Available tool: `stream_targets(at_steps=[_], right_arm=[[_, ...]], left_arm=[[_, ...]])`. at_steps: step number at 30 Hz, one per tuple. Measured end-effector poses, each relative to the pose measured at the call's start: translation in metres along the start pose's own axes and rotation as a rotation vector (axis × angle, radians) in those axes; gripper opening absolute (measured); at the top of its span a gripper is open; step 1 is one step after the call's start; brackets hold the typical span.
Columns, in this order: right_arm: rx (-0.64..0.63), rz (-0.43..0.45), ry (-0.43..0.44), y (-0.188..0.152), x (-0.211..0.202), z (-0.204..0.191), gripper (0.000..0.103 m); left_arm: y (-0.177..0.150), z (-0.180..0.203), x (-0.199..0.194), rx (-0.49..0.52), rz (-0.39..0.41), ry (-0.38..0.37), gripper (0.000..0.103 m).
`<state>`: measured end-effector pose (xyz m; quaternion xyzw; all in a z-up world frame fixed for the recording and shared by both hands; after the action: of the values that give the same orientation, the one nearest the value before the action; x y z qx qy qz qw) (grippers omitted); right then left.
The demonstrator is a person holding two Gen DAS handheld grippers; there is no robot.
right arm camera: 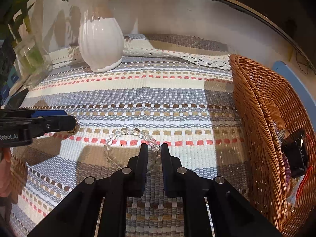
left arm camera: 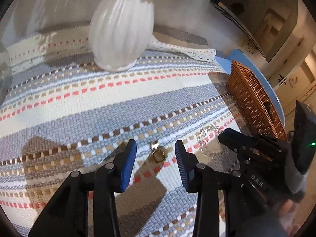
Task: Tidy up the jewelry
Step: 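Grasp the clear bead bracelet with the right tool while the left grasps the gold pendant, then carry the bracelet and pendant over the basket and open both tools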
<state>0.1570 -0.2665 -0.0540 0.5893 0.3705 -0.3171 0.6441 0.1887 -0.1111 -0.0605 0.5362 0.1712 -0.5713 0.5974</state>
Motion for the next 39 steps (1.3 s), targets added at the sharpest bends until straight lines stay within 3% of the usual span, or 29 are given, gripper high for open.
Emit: stream_targets(at_steps=[2,4,6,14,15,20,22,27,34,39], right_arm=[[-0.002,0.0,0.0,0.0,0.0,0.0,0.013],[-0.001,0.001,-0.001,0.0,0.0,0.0,0.013],[-0.002,0.001,-0.001,0.001,0.0,0.0,0.013],[-0.022,0.01,-0.037,0.001,0.001,-0.004,0.013],[-0.023,0.01,-0.029,0.001,0.001,-0.005,0.008],[-0.015,0.042,0.03,0.003,-0.008,-0.005,0.007],[0.005,0.058,0.096,0.003,-0.017,-0.005,0.007],[0.037,0.105,0.134,0.003,-0.05,-0.001,0.007],[0.133,0.182,0.153,0.006,-0.116,0.038,0.007],[0.223,0.261,0.1,0.016,-0.168,0.1,0.008]], left_arm=[[0.003,0.003,0.004,0.004,0.011,0.024,0.038],[0.005,0.004,0.007,0.012,0.014,0.057,0.016],[0.005,0.004,0.009,0.019,0.013,0.056,0.008],[-0.002,0.005,0.005,0.016,0.031,-0.011,0.006],[-0.003,0.006,0.002,0.012,0.035,-0.047,0.006],[-0.004,0.011,-0.027,0.026,0.073,-0.094,0.006],[-0.003,0.016,-0.04,0.041,0.089,-0.104,0.006],[-0.002,0.033,-0.067,0.089,0.128,-0.113,0.006],[0.014,0.078,-0.08,0.177,0.153,-0.155,0.007],[0.045,0.129,-0.078,0.251,0.168,-0.203,0.007]])
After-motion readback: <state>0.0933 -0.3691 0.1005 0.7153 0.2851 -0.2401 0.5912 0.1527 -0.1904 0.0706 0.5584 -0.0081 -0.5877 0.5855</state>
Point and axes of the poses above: each gripper's, at about its wrist camera, not at the fingertips, and x roughly the way its jaws point, z to its right, y to its top, the point moved 5 cm from there along x, roughly the way its jaws point, and after that the axes turned 6 degrees about -z, right-handed, at the moved point
